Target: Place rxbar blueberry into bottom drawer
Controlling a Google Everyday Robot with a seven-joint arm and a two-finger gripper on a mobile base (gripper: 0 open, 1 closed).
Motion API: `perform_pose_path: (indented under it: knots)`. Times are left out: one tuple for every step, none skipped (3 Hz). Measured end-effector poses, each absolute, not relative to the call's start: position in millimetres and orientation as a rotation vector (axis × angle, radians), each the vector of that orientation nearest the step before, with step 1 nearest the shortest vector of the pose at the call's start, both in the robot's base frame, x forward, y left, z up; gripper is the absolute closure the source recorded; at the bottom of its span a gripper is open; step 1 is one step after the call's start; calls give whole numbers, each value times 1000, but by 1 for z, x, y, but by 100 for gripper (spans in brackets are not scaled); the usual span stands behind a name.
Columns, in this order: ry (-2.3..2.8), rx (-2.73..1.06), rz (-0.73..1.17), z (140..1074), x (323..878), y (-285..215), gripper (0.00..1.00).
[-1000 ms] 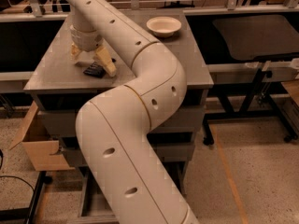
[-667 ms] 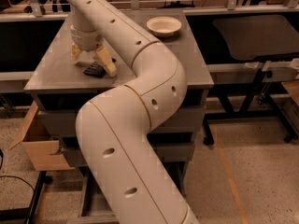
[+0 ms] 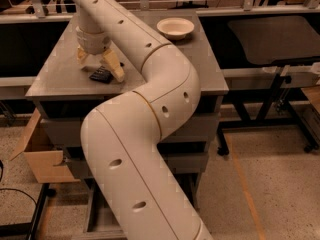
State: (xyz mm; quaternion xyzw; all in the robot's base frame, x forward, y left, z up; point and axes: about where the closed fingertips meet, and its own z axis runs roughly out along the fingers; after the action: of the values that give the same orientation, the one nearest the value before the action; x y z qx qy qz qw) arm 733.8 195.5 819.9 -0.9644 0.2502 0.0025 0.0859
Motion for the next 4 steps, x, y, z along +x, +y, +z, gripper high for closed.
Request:
perform_pose_path:
  knots:
    - [747,-2874,7,821,734,195,32]
    - [749,-2874,6,822,733,194,33]
    - [752,-2874,5,824,733,193,35]
    - [753,-2873,4,826,733,193,38]
